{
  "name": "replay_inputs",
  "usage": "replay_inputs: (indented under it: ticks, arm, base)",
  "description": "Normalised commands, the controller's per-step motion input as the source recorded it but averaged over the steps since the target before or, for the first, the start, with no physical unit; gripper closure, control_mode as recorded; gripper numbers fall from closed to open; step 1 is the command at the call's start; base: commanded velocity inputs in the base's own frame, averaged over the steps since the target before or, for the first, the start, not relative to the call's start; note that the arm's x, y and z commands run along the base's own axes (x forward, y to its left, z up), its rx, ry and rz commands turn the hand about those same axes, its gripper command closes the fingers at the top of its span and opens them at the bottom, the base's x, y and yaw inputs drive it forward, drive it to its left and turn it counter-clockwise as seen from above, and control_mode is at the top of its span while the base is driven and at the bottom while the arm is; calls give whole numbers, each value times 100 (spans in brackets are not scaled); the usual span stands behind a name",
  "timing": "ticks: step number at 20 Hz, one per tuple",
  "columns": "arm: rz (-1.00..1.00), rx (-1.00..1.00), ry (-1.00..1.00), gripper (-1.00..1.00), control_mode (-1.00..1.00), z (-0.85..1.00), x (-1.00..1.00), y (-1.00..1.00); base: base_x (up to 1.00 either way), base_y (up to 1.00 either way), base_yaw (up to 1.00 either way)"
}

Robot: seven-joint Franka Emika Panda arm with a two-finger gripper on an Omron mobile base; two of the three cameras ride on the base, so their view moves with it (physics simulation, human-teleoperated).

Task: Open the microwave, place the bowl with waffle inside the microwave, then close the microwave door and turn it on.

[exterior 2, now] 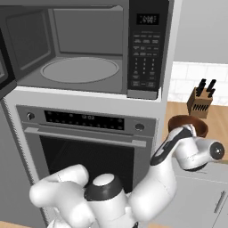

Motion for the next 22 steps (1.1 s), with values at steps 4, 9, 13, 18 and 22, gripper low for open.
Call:
replay_inputs:
  ticks: [4,9,13,18,22]
  arm:
    - [-4,3,14,-100,-100,-10,36,-31]
    - [-3,6,5,-100,-100,-16,42,-28]
    - [-2,10,0,-100,-100,-26,42,-33]
    - [-3,10,9,-100,-100,-14,41,-41]
    - [-3,6,10,-100,-100,-11,37,-29]
  base:
    - [0,0,0]
    - [0,0,0]
    - [0,0,0]
    - [0,0,0]
    - [0,0,0]
